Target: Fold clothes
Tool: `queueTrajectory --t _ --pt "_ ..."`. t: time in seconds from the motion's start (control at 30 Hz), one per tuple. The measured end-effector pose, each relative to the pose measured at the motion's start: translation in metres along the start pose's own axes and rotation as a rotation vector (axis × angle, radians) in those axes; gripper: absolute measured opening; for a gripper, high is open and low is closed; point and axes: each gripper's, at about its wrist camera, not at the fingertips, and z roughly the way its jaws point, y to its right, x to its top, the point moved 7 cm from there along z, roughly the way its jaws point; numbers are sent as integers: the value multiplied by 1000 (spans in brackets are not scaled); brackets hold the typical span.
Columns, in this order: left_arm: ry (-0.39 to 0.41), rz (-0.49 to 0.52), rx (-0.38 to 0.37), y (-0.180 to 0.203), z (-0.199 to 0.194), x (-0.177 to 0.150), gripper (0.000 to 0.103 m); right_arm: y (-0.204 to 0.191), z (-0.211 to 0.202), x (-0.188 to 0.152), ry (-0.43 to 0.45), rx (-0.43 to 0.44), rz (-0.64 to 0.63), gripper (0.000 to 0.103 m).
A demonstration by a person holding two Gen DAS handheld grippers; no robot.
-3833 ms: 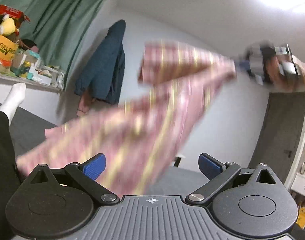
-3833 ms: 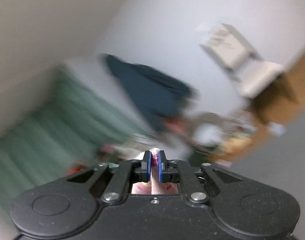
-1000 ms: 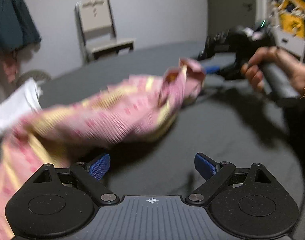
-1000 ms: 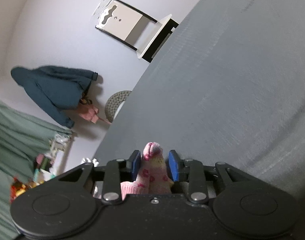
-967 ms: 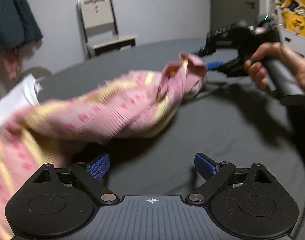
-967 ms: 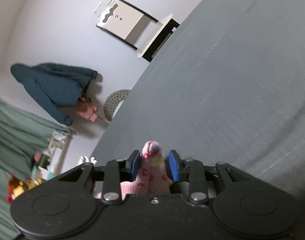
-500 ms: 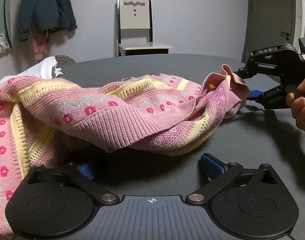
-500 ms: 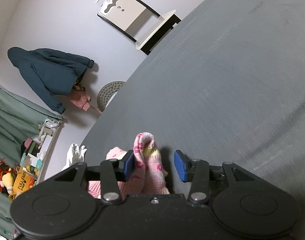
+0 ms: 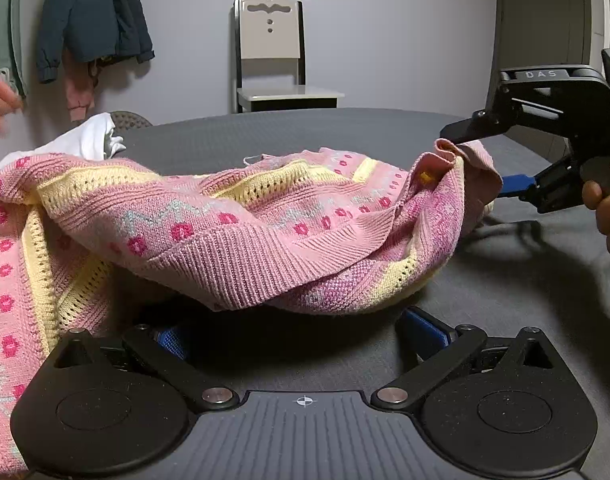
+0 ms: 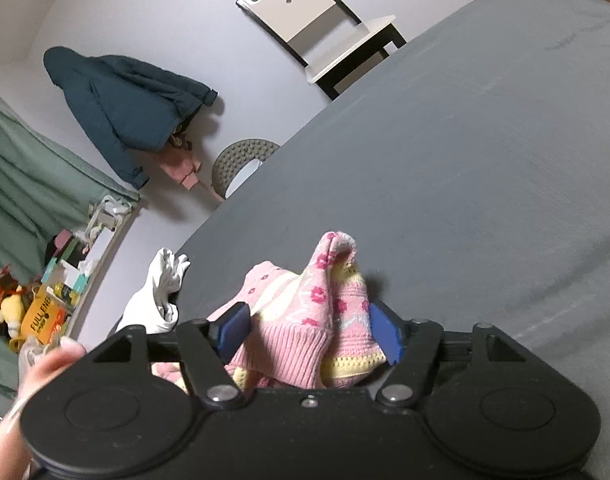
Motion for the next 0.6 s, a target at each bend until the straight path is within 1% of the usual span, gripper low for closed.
queueTrajectory --t 0.13,0.27,0.43,0.6 --pt "0 0 1 -1 2 2 103 6 6 -1 -17 1 7 67" --pt "-2 1 2 -1 2 2 103 13 10 -2 -37 16 58 68" --pt "-3 0 2 -1 2 3 103 6 14 0 -56 35 55 69" --pt "-3 0 2 -1 1 3 103 -4 7 0 -64 49 36 69"
